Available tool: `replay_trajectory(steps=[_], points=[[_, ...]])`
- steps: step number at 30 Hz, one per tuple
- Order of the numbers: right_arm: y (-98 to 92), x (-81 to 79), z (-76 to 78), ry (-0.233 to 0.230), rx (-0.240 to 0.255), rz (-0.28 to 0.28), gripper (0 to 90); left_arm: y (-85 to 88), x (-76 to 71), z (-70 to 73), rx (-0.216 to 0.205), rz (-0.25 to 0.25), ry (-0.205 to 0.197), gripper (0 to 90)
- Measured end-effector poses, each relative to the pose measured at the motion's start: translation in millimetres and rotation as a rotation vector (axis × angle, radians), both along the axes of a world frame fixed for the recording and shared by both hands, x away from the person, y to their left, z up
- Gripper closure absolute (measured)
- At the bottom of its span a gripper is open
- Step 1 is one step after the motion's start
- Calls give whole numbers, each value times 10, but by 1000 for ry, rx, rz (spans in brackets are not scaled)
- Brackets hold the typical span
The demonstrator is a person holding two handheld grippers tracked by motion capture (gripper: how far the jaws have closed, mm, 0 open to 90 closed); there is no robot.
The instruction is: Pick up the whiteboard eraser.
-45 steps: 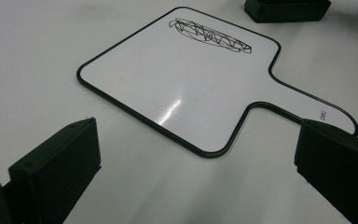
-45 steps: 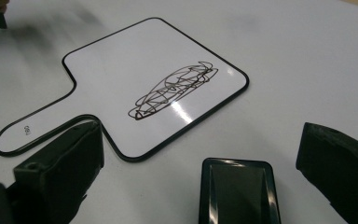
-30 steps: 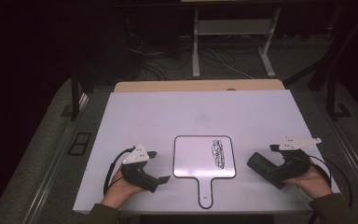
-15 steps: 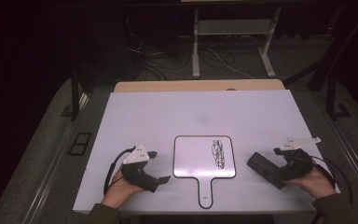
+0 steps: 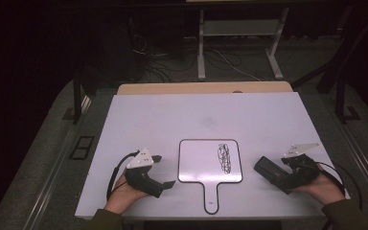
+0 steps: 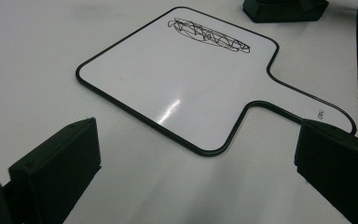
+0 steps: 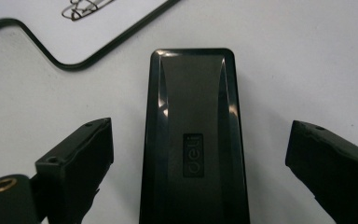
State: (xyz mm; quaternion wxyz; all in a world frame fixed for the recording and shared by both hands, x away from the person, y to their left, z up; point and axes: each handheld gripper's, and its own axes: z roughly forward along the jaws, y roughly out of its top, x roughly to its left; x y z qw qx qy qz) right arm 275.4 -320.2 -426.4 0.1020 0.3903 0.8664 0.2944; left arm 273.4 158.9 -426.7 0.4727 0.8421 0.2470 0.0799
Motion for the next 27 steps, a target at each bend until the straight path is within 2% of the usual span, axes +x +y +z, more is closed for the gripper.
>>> replay_trajectory(steps=[1,9,11,22,27], points=[[-4,0,-6,0,-12,3,117,0,-1,0,0,0,0,0],[19,-1,-57,23,-52,13,152,-1,1,-2,5,-2,0,0],[23,-2,-61,28,-62,13,196,-2,2,-3,4,-2,1,0],[43,-10,-72,38,-79,29,330,-11,-1,-7,5,-8,5,0],[55,-14,-80,37,-88,30,360,-14,-1,-8,4,-10,4,0]])
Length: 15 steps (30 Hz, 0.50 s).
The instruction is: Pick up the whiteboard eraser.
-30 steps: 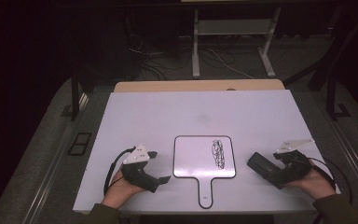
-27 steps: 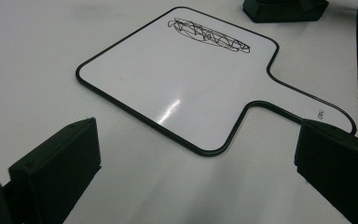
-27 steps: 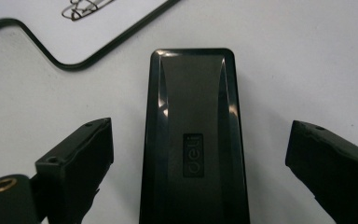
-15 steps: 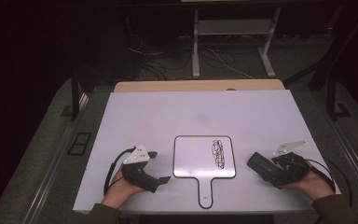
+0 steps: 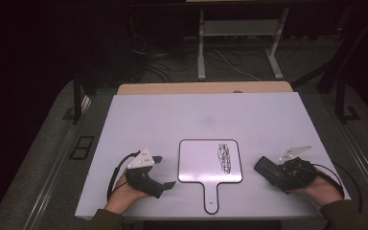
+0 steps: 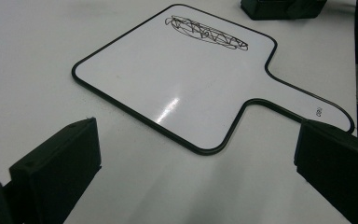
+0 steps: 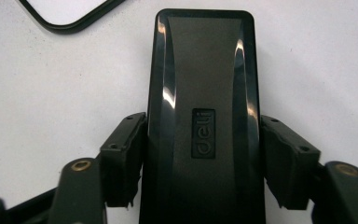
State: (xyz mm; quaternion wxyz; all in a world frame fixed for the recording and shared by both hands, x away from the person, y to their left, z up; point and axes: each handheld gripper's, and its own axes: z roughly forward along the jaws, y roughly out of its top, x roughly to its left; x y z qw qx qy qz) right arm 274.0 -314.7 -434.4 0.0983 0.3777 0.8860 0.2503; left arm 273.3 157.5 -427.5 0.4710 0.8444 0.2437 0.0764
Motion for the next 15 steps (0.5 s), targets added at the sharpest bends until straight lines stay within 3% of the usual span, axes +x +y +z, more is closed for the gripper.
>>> replay_trajectory(steps=[15], points=[[35,-5,20,3,-28,-8,381,-4,-1,-1,-1,-2,2,0]])
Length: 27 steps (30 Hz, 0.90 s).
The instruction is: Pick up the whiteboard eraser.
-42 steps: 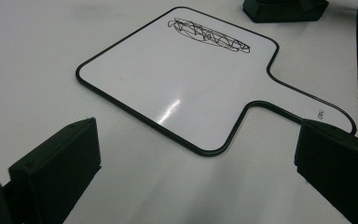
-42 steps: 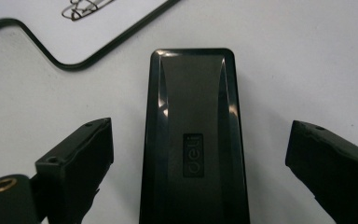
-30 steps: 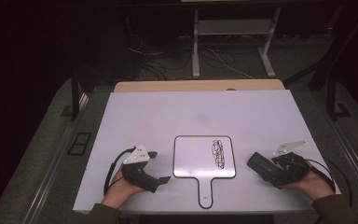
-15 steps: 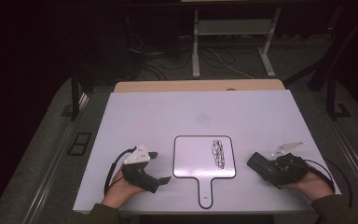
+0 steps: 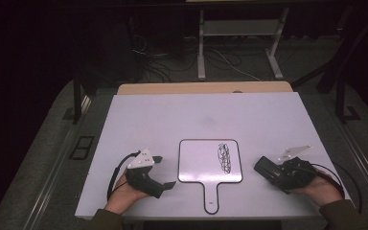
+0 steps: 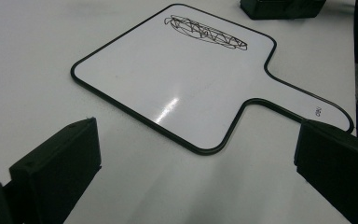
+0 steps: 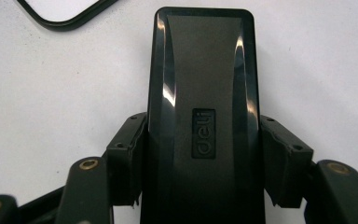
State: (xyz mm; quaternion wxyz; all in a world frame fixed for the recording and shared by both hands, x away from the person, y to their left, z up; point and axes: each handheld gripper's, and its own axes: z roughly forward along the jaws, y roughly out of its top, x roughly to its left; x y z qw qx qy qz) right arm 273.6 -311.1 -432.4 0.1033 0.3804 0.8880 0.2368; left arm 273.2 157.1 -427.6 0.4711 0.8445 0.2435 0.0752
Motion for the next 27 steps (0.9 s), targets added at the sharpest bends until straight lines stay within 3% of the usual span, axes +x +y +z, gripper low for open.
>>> replay_trajectory(steps=[11,17,27], points=[[25,19,23,16,-26,10,384,-3,2,-2,2,-4,2,0],[14,57,43,46,-18,14,384,-3,3,-3,4,-6,2,0],[-2,81,104,35,32,9,386,10,10,-7,-6,-6,7,0]])
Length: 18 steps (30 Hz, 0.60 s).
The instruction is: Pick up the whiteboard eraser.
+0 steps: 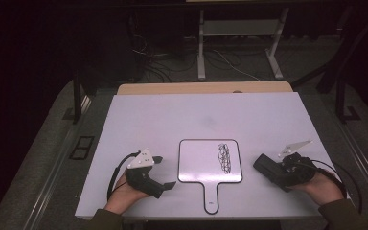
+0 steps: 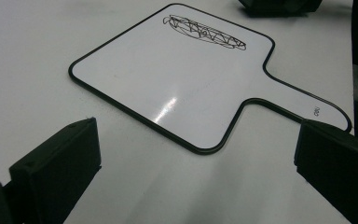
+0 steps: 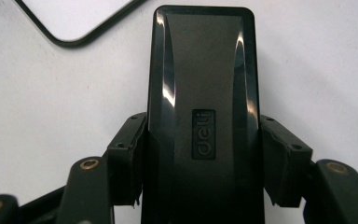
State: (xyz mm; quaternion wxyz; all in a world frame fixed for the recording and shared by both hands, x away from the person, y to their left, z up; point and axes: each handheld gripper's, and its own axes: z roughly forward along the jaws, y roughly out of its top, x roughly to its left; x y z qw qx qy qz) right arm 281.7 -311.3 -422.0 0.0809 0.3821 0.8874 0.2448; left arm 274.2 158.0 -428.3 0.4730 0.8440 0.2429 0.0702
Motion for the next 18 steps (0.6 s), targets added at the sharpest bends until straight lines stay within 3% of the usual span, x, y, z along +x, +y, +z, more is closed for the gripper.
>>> replay_trajectory(steps=[8,18], points=[[17,50,51,-23,52,-7,386,17,5,-9,-4,7,5,0],[65,133,130,-15,111,8,386,4,9,-17,-12,9,10,0]])
